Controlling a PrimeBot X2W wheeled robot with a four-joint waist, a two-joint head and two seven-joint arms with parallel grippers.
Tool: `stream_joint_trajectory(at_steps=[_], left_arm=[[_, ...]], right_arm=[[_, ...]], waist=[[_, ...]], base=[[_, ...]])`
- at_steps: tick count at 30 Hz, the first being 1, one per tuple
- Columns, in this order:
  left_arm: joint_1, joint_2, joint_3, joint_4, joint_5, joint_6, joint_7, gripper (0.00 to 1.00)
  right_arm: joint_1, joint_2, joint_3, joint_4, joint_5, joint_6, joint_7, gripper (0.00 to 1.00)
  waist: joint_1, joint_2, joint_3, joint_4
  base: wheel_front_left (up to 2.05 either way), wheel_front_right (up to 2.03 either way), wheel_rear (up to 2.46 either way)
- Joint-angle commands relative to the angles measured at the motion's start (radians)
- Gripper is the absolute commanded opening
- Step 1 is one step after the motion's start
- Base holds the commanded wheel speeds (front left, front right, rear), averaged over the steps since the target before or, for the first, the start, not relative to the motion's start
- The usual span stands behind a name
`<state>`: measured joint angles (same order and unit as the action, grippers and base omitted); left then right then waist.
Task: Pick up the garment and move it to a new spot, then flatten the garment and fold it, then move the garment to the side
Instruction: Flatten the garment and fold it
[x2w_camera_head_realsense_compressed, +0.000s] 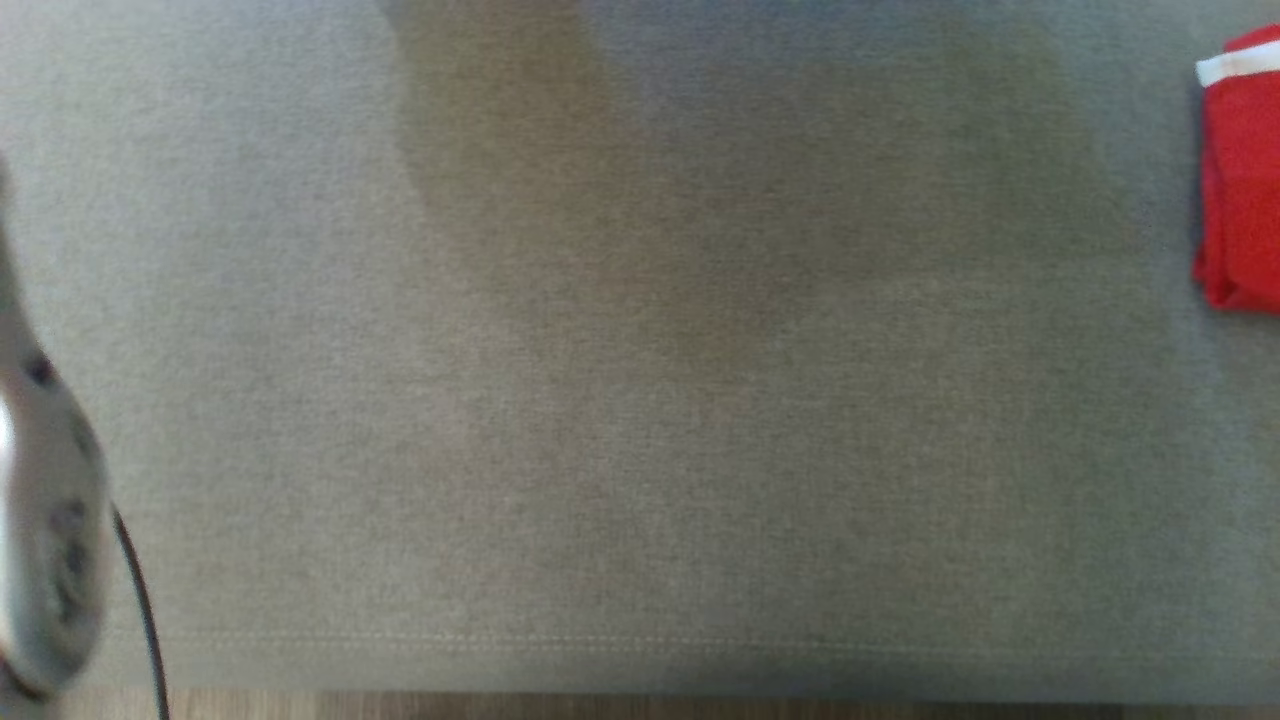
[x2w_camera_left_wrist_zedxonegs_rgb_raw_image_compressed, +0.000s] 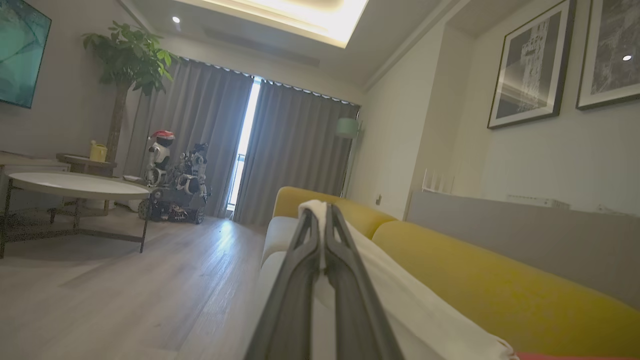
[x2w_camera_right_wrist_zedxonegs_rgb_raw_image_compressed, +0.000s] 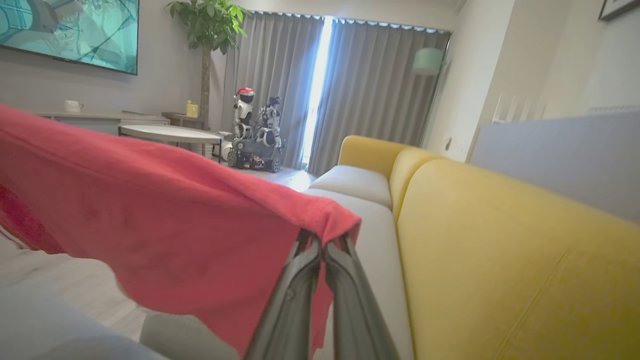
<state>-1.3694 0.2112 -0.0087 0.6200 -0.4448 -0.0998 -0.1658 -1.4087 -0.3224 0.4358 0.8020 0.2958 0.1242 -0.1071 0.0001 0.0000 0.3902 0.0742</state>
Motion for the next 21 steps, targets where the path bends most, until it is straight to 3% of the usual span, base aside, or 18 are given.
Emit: stream_joint_trajectory(at_steps=[1,12,21], left_arm=[[0.040,0.038,-0.008,-0.019,-0.005,-0.007,-0.004,0.00],[0.494,0.013,-0.107,0.032,-0.046,-0.028,-0.052,0.00],[0.810,0.075,-0.246,-0.013,-0.067,-0.031,-0.018,0.00]], right_arm=[[0.042,0.025,-0.007,-0.001,0.021,0.007,-0.019,0.00],[0.408,0.034,0.169,0.104,0.203,0.007,-0.079,0.00],[0.628,-0.064,0.333,0.046,0.371,0.007,-0.012,0.00]], waist=[[-0.0001,0.0000,0.003,0.011],[-0.0001,0.0000,-0.091,0.044],[-0.0001,0.0000,-0.211,0.047]], base=[[0.00,0.00,0.00],[0.00,0.00,0.00],[0.00,0.00,0.00]])
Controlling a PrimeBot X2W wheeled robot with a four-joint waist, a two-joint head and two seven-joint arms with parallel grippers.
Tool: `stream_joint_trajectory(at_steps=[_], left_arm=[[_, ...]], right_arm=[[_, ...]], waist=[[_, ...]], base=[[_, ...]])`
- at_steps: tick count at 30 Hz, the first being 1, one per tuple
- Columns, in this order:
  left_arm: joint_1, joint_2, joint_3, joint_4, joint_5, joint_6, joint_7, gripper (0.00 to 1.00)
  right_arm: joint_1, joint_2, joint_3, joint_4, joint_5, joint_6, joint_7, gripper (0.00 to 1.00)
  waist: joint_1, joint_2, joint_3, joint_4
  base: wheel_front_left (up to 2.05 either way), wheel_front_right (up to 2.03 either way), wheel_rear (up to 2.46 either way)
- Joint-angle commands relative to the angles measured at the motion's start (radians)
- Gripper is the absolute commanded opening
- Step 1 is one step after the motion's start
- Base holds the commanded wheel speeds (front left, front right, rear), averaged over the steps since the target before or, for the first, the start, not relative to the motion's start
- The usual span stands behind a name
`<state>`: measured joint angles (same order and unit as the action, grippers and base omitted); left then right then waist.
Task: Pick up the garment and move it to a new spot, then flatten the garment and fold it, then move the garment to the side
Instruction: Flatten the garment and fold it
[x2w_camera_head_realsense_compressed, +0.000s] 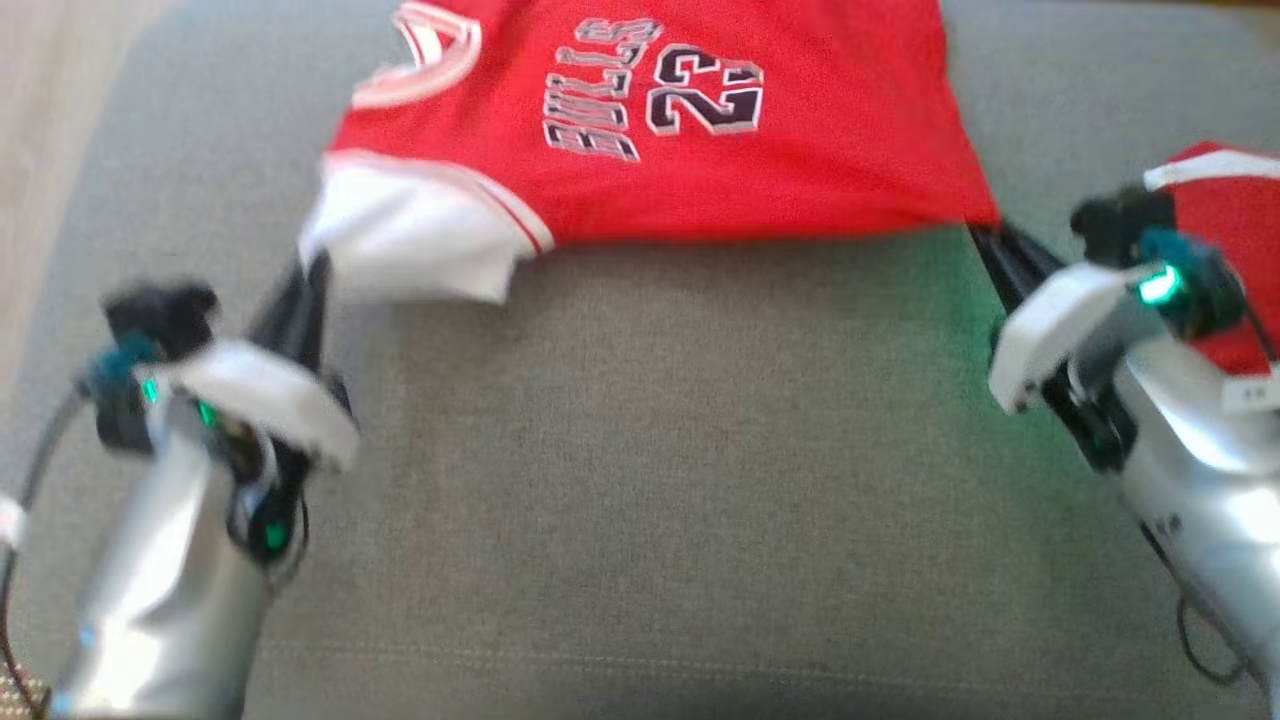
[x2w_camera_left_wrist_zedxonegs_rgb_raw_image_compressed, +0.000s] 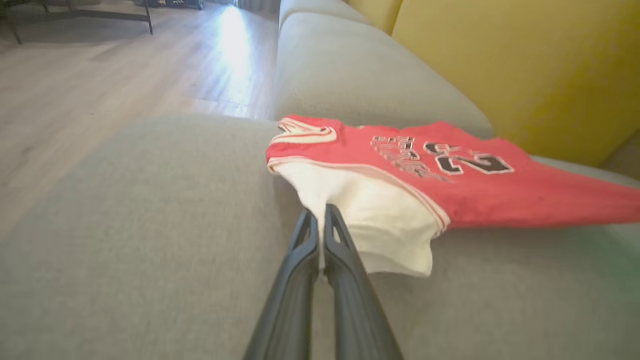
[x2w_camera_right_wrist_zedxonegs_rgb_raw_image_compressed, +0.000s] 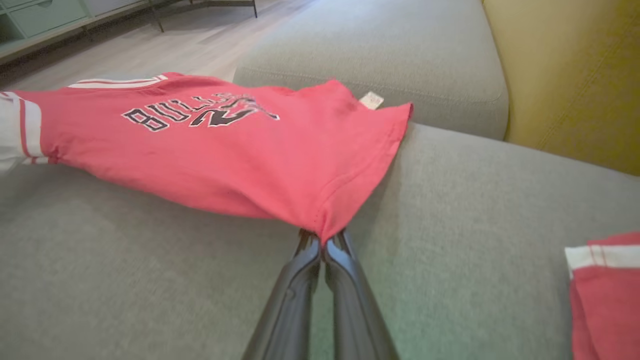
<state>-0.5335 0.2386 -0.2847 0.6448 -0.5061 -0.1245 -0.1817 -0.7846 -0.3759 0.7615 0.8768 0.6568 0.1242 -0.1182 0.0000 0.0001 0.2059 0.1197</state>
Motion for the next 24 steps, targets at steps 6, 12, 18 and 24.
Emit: stream_joint_trajectory(at_steps=[6,12,18,24], left_arm=[[0.139,0.125,-0.055,-0.114,-0.035,-0.006,0.038,0.00],[0.269,0.196,-0.121,-0.197,-0.089,-0.006,0.095,0.00],[0.344,0.249,-0.159,-0.280,-0.147,-0.006,0.154,0.00],[0.425,0.330,-0.218,-0.378,-0.241,-0.006,0.238,0.00]], right_arm=[[0.098,-0.072,0.091,-0.076,0.089,0.007,0.068,0.00],[0.163,-0.127,0.164,-0.125,0.160,0.007,0.143,0.00],[0.192,-0.173,0.219,-0.173,0.207,0.007,0.202,0.00],[0.236,-0.243,0.295,-0.237,0.278,0.007,0.305,0.00]], waist=[[0.0000,-0.0001,-0.087,-0.002],[0.0000,-0.0001,-0.144,-0.011],[0.0000,-0.0001,-0.166,-0.013],[0.0000,-0.0001,-0.204,-0.016]], base=[[0.00,0.00,0.00],[0.00,0.00,0.00],[0.00,0.00,0.00],[0.00,0.00,0.00]])
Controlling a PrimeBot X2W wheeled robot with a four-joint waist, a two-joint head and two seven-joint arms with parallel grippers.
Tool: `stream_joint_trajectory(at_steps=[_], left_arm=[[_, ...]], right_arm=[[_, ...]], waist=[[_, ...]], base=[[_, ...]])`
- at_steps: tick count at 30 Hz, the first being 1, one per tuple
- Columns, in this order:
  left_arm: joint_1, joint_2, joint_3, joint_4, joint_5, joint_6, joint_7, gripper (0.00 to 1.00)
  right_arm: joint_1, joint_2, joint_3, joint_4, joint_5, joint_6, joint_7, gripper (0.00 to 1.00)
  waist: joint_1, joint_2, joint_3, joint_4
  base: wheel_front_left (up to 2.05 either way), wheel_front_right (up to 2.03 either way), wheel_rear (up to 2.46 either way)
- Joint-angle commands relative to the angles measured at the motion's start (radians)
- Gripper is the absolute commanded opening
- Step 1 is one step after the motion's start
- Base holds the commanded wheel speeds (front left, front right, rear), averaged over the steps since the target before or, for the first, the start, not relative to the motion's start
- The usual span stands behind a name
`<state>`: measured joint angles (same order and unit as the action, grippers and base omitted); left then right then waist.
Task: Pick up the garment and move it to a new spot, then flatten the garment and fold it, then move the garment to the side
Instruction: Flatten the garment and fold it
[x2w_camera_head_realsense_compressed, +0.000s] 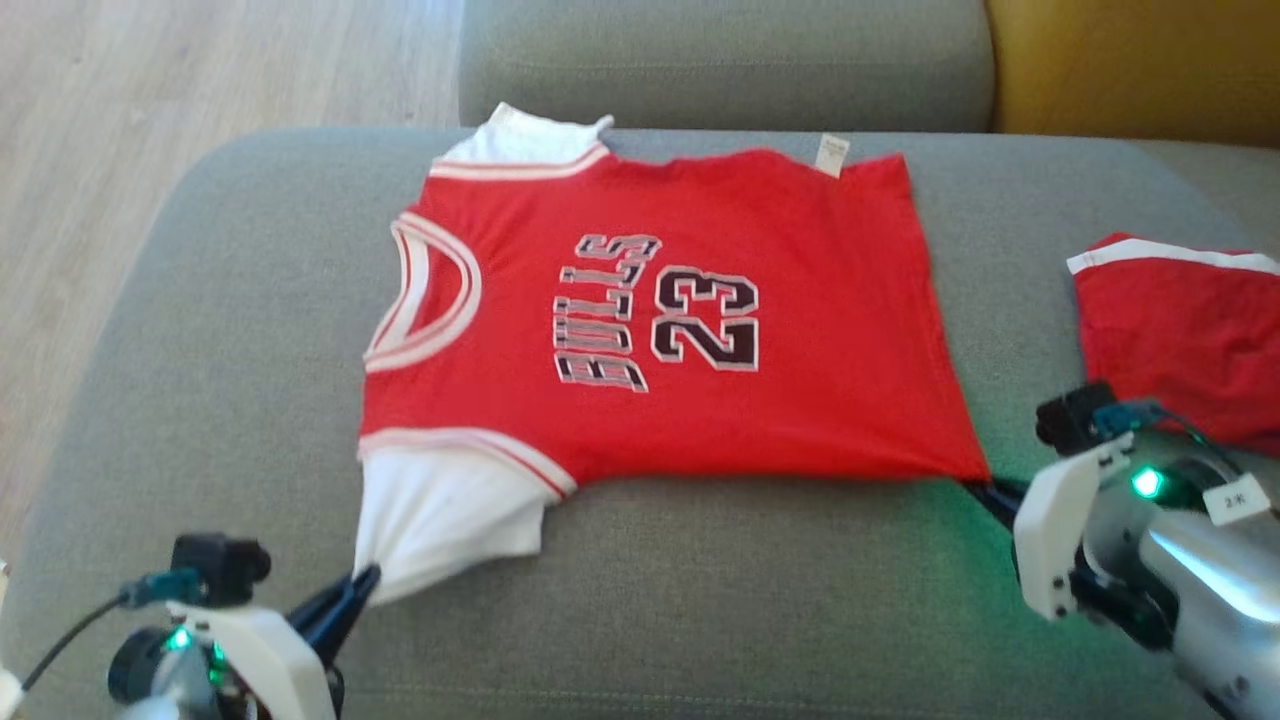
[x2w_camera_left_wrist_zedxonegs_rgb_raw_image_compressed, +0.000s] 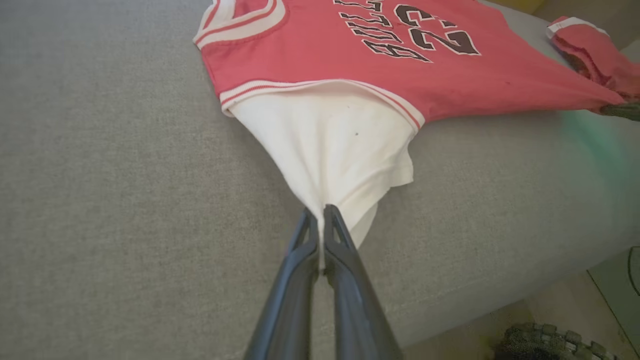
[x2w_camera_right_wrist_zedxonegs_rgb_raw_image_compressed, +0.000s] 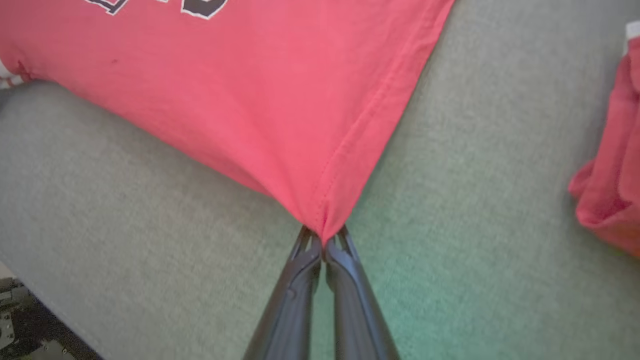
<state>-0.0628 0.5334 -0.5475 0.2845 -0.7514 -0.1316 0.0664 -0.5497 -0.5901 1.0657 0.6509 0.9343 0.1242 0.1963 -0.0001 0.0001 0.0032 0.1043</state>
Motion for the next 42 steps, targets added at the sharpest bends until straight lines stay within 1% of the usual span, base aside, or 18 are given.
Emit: stream_joint_trajectory(at_steps=[1,5,10,13,18,21,23,29,35,42], left_arm=[[-0.037,0.046,0.037,-0.031,-0.007,0.001,-0.001,0.00],[-0.005,0.092,0.003,-0.093,-0.070,0.001,0.039,0.00],[0.024,0.155,-0.019,-0.159,-0.158,0.001,0.092,0.00],[0.040,0.193,-0.035,-0.190,-0.198,0.001,0.126,0.00],[0.070,0.244,-0.069,-0.238,-0.267,0.001,0.190,0.00],[0.072,0.263,-0.076,-0.261,-0.284,0.001,0.196,0.00],[0.064,0.268,-0.067,-0.269,-0.285,0.001,0.180,0.00],[0.008,0.284,-0.031,-0.307,-0.296,0.001,0.151,0.00],[-0.088,0.303,0.006,-0.352,-0.312,0.001,0.146,0.00],[-0.193,0.290,0.019,-0.361,-0.318,0.001,0.133,0.00]], right_arm=[[0.006,-0.040,0.000,-0.020,0.010,0.007,0.002,0.00],[0.027,-0.080,0.037,-0.057,0.048,0.007,0.048,0.00],[0.052,-0.129,0.084,-0.108,0.108,0.007,0.131,0.00],[0.070,-0.159,0.103,-0.121,0.147,0.007,0.197,0.00],[0.101,-0.197,0.113,-0.171,0.230,0.007,0.271,0.00],[0.112,-0.218,0.119,-0.206,0.271,0.007,0.321,0.00],[0.105,-0.227,0.111,-0.222,0.277,0.007,0.320,0.00],[0.054,-0.229,0.075,-0.237,0.266,0.007,0.302,0.00],[-0.022,-0.210,0.038,-0.227,0.226,0.007,0.288,0.00],[-0.093,-0.172,0.000,-0.192,0.180,0.007,0.257,0.00]], waist=[[0.0001,-0.0001,-0.006,0.000],[0.0001,-0.0001,-0.019,0.002],[0.0001,-0.0001,-0.023,0.007],[0.0001,-0.0001,-0.026,0.012],[0.0001,-0.0001,-0.030,0.016],[0.0001,-0.0001,-0.030,0.016],[0.0001,-0.0001,-0.028,0.014],[0.0001,-0.0001,-0.013,0.006],[0.0001,-0.0001,0.022,-0.002],[0.0001,-0.0001,0.066,-0.012]], base=[[0.00,0.00,0.00],[0.00,0.00,0.00],[0.00,0.00,0.00],[0.00,0.00,0.00],[0.00,0.00,0.00],[0.00,0.00,0.00],[0.00,0.00,0.00],[0.00,0.00,0.00],[0.00,0.00,0.00],[0.00,0.00,0.00]])
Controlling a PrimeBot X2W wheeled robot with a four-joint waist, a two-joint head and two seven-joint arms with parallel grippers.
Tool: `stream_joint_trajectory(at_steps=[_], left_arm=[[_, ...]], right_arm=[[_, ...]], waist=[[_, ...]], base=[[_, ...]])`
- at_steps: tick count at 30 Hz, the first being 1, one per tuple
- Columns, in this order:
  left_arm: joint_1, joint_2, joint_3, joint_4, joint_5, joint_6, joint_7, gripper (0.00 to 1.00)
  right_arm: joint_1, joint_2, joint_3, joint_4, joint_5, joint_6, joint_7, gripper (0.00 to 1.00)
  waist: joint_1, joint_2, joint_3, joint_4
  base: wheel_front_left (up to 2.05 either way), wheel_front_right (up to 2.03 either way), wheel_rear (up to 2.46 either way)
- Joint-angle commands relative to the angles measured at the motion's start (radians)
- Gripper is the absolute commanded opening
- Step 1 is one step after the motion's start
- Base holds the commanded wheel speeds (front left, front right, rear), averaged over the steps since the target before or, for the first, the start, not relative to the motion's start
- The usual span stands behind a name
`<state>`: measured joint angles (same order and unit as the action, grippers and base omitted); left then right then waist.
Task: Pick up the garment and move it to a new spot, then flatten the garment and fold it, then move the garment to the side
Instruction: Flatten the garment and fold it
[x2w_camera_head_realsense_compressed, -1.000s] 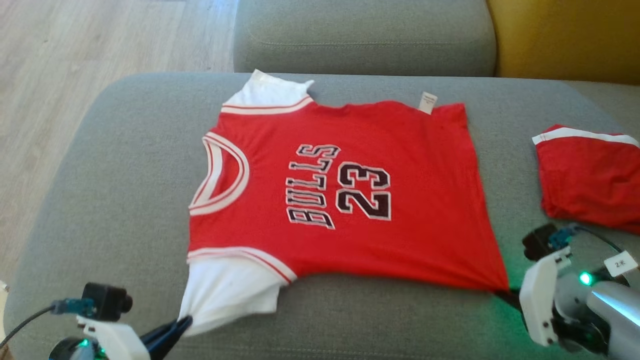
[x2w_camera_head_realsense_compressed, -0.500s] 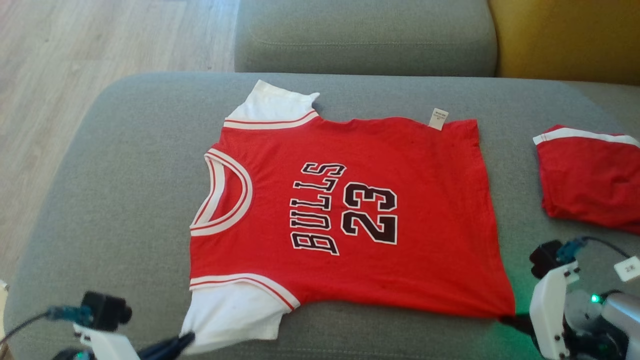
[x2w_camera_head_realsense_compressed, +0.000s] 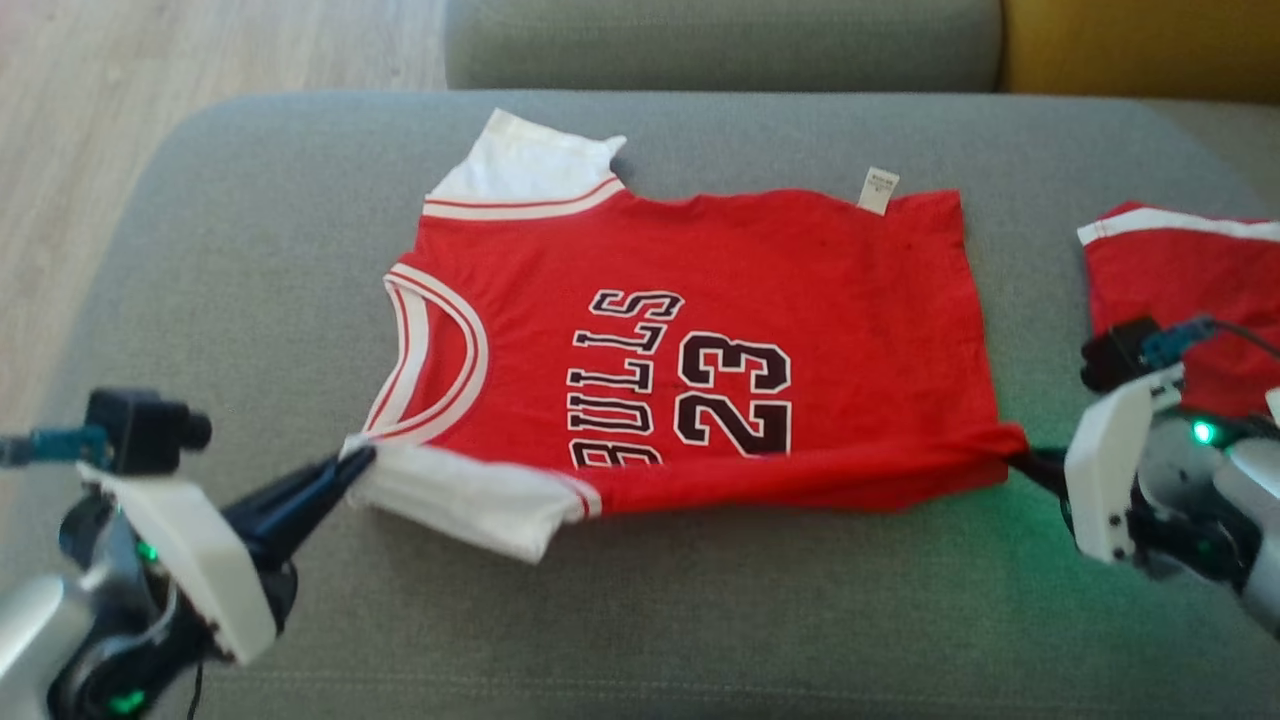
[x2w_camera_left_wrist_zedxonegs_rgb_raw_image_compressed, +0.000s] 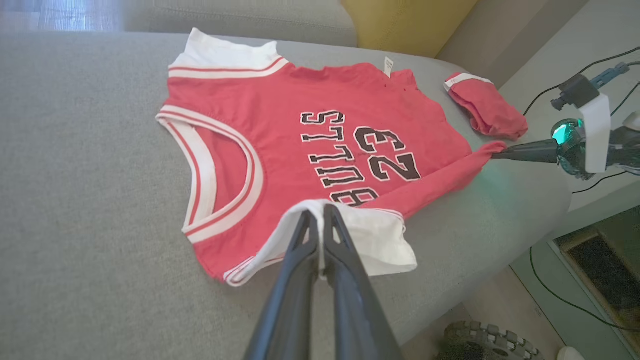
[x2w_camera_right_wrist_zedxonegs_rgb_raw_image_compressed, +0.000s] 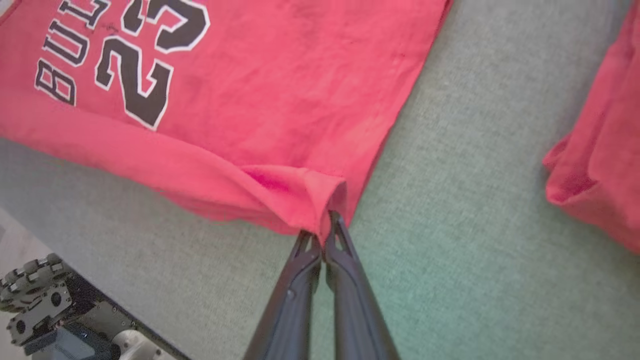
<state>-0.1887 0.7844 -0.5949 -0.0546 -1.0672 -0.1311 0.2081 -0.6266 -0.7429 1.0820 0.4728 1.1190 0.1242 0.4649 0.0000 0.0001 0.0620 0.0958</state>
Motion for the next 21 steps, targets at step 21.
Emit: stream_joint_trajectory(at_steps=[21], left_arm=[[-0.388,-0.092,-0.017,0.225,0.062,0.000,-0.135,0.00]], right_arm=[[-0.140,0.108,-0.049,0.109,-0.097,0.007,-0.092,0.00]], waist=[[0.0000,-0.0001,0.149,-0.049]], base=[[0.00,0.00,0.00]])
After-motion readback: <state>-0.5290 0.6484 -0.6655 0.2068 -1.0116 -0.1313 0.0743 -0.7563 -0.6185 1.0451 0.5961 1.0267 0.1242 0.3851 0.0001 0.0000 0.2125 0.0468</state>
